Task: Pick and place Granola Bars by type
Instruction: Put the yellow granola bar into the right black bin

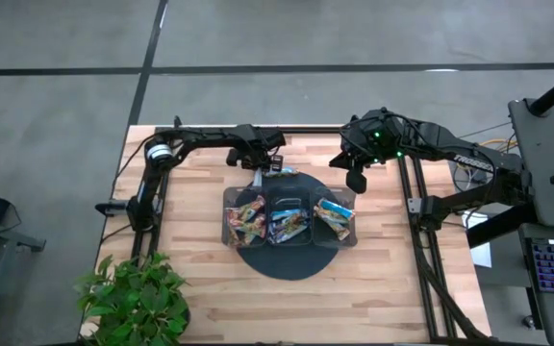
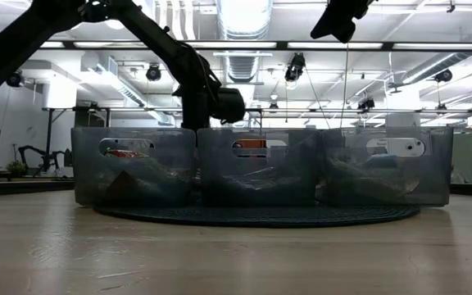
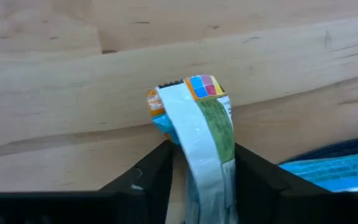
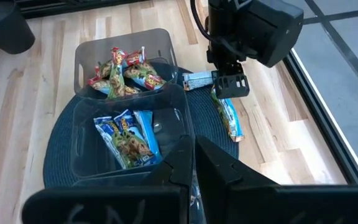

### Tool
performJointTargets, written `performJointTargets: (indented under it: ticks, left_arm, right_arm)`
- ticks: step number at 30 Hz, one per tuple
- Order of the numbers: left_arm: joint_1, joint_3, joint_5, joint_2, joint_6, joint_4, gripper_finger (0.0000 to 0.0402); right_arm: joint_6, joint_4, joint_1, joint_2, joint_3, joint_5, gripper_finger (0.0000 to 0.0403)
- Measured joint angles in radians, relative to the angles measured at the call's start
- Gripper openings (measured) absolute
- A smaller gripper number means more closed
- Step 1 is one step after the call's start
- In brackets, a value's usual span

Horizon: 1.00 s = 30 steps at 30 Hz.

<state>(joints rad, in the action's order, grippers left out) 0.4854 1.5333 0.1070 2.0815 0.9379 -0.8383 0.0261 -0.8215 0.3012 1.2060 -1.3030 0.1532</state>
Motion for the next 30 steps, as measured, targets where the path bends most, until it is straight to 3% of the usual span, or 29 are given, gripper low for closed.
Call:
performJointTargets:
  ticks: [10, 19, 30]
  left_arm:
    - [-0.001, 0.000, 0.007, 0.002, -0.020, -0.006, 0.0013]
    - [0.004, 0.029, 0.006, -0.020, -0.073, -0.010, 0.0014]
    - [0.009, 0.331, 0.004, -0.084, -0.248, -0.077, 0.0011]
  right_arm:
    - [0.000, 0.000, 0.000, 0.000, 0.000, 0.000, 0.0011]
    - [0.000, 0.000, 0.000, 0.000, 0.000, 0.000, 0.0011]
    - [0.004, 0.002, 0.001, 0.000, 0.001, 0.000, 0.0011]
